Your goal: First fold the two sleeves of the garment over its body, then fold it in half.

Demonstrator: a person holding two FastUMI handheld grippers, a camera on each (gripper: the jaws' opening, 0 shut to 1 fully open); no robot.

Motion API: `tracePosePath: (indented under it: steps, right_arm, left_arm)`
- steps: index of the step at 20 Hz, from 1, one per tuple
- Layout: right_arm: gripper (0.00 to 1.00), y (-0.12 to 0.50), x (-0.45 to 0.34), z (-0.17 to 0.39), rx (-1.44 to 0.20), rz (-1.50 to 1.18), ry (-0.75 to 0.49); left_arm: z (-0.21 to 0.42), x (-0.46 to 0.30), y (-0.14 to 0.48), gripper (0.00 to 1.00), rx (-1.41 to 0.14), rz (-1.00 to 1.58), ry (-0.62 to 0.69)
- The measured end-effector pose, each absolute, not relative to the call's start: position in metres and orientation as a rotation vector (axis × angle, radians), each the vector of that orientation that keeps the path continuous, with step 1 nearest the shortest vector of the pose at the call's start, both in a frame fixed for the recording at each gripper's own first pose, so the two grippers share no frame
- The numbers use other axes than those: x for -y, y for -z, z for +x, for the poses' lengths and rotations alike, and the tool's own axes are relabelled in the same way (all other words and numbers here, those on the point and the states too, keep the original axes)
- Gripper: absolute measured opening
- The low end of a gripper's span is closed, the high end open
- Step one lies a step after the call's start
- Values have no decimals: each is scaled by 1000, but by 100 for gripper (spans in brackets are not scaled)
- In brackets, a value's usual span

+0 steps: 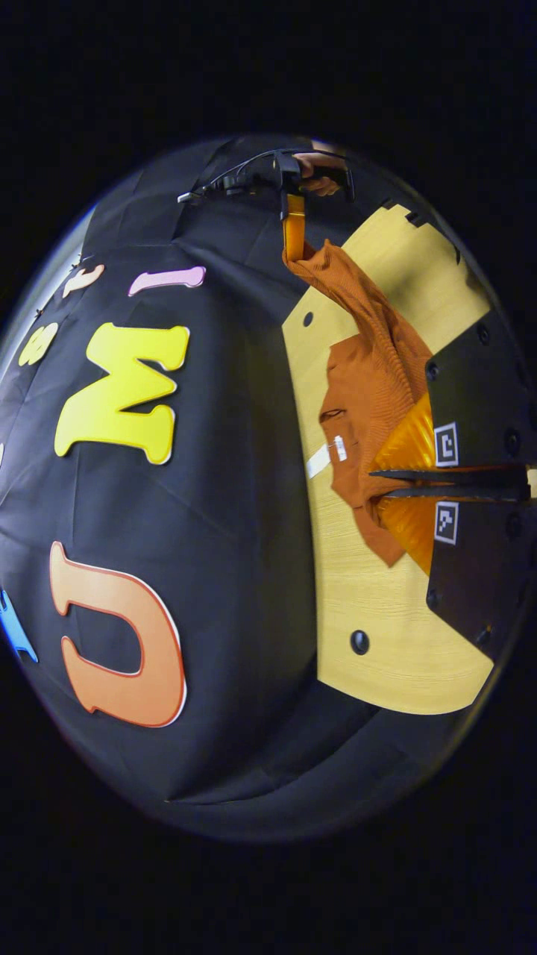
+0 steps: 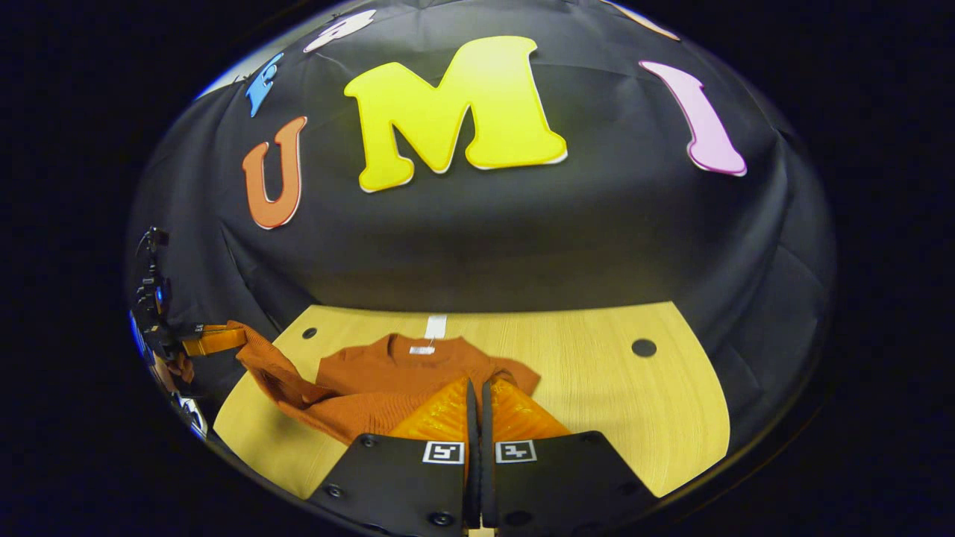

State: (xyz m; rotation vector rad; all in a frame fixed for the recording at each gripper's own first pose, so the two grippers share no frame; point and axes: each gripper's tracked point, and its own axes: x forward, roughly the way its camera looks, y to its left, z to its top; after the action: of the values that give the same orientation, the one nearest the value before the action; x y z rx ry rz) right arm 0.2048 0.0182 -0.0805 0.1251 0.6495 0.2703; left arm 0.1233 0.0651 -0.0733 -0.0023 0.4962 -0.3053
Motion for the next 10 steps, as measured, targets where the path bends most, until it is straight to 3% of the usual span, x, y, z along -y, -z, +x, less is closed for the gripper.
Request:
tracePosePath:
  steps: [5, 10]
  right_arm:
    - [0, 112, -39, 306, -587, 39, -260]
    - [0, 206, -44, 351, -673, -4, -251]
  left_arm:
    - [216, -70, 92, 3, -496, -41, 239]
    - [270, -77, 174, 3, -590, 0, 173]
